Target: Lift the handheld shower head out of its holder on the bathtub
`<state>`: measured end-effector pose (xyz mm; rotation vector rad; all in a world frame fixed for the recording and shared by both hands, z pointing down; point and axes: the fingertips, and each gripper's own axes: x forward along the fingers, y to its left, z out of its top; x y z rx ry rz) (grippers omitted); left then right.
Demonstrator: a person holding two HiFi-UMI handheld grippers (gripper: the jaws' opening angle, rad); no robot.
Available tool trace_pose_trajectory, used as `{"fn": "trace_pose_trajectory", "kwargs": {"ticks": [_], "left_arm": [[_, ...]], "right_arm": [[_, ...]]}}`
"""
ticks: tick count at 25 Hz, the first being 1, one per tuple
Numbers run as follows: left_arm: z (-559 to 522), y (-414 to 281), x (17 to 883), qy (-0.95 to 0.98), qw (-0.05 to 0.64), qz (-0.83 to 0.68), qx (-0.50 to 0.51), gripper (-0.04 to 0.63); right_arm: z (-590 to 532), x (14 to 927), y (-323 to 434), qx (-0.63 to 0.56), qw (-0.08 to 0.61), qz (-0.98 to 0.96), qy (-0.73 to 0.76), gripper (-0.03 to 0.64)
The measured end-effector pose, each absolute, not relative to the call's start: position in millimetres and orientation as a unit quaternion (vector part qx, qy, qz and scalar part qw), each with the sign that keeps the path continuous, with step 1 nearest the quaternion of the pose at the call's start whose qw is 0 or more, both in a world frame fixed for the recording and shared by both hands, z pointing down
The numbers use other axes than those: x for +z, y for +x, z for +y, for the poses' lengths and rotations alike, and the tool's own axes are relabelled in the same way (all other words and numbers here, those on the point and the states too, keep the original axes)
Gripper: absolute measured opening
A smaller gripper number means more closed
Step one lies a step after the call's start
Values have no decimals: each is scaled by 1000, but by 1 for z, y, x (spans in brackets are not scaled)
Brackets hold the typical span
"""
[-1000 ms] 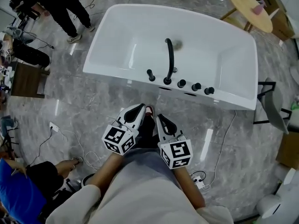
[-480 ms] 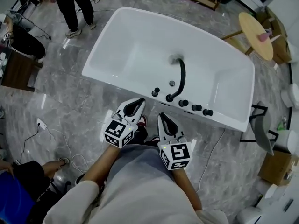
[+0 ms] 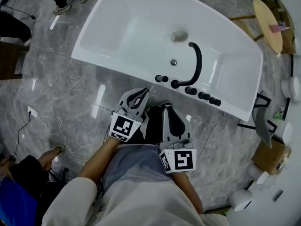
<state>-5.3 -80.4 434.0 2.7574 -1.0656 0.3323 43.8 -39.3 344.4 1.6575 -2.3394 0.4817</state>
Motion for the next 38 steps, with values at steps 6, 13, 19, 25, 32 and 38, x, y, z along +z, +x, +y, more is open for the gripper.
{"fn": "trace_pose_trajectory", "kwargs": {"ticks": [6,13,19,25,32,38], "left_arm": [[-92,19,478,926,89,-352,104,6],[-108,46,555,930,104,-330,124,107],[-114,62,603,938,100,-297,151,138],[-113,82,641,941,102,-271,176,182],[-125,95,665,933,92,-286,197,183],[-132,105,680,926,92,-300,207,182]], "right_arm": [[-50,378,37,158,164,-804,550,26],[-73,421,51,176,183,-793,554,80],[-93,459,64,187,194,-782,561,94],[-91,483,64,213,199,-773,564,97],[-83,498,62,228,209,-768,561,98],[-77,503,67,234,209,-764,563,98]]}}
